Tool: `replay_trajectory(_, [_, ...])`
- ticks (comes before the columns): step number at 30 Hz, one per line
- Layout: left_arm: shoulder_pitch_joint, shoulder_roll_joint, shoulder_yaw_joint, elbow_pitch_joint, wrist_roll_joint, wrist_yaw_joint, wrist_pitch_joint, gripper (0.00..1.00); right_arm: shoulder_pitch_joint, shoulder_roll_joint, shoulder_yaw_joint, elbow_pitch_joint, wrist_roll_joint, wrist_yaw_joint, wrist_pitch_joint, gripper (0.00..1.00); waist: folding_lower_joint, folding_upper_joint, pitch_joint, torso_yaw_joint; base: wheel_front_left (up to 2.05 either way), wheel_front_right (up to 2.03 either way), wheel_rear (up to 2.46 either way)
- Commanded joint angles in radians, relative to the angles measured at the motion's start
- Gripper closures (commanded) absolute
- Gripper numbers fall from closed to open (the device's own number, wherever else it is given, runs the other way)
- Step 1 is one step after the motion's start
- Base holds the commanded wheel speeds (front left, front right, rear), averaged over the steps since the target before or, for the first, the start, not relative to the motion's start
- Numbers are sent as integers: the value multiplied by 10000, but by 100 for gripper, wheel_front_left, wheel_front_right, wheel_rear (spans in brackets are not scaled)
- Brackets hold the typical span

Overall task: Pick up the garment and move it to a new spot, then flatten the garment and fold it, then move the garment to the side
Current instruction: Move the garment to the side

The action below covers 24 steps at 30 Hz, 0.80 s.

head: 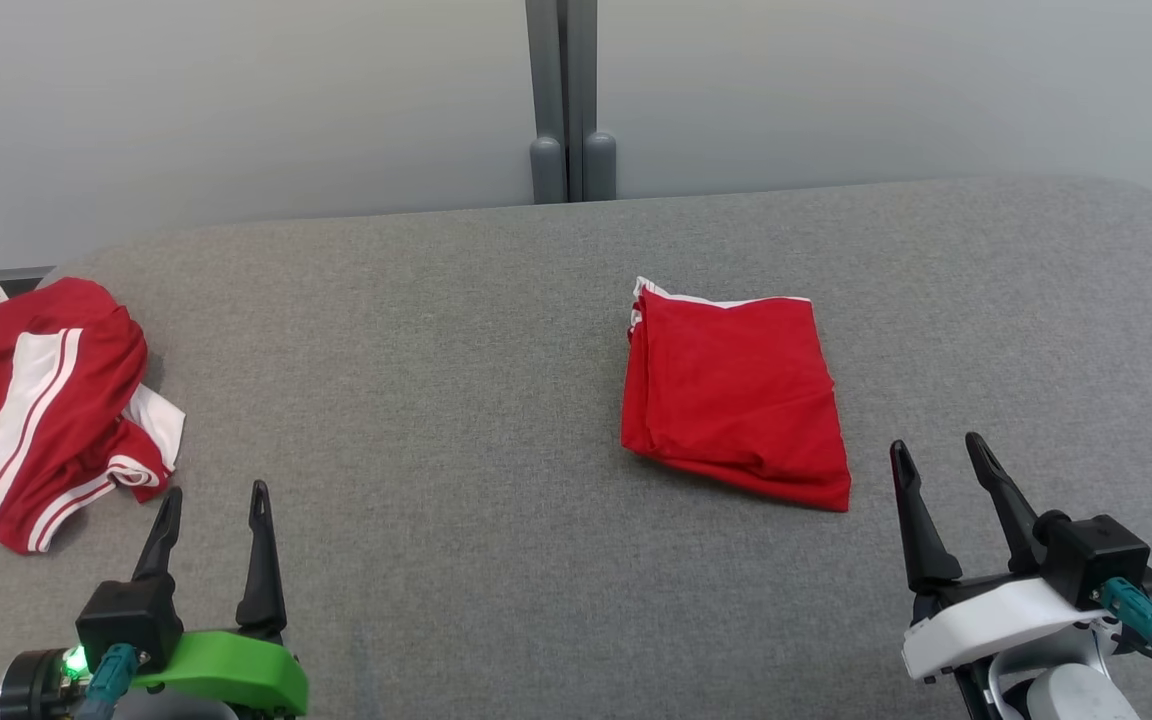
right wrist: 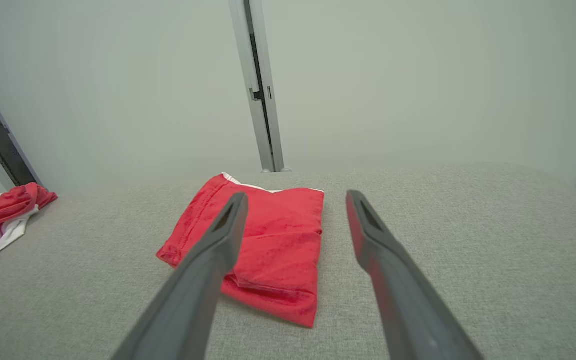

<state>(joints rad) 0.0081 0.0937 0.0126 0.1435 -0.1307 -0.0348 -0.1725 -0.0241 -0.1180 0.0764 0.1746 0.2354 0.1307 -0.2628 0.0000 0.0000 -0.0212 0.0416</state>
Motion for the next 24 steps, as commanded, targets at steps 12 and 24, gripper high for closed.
replay_trajectory(12, [202,142,-48,51,-236,91,-31,0,57,-8,-48,90,1,1,-28,0,0,0,21,20,0,0,0])
replay_trajectory(24, [206,172,-85,205,-298,169,-168,0,-209,-4,-86,289,123,1,-28,0,0,0,116,35,0,0,0])
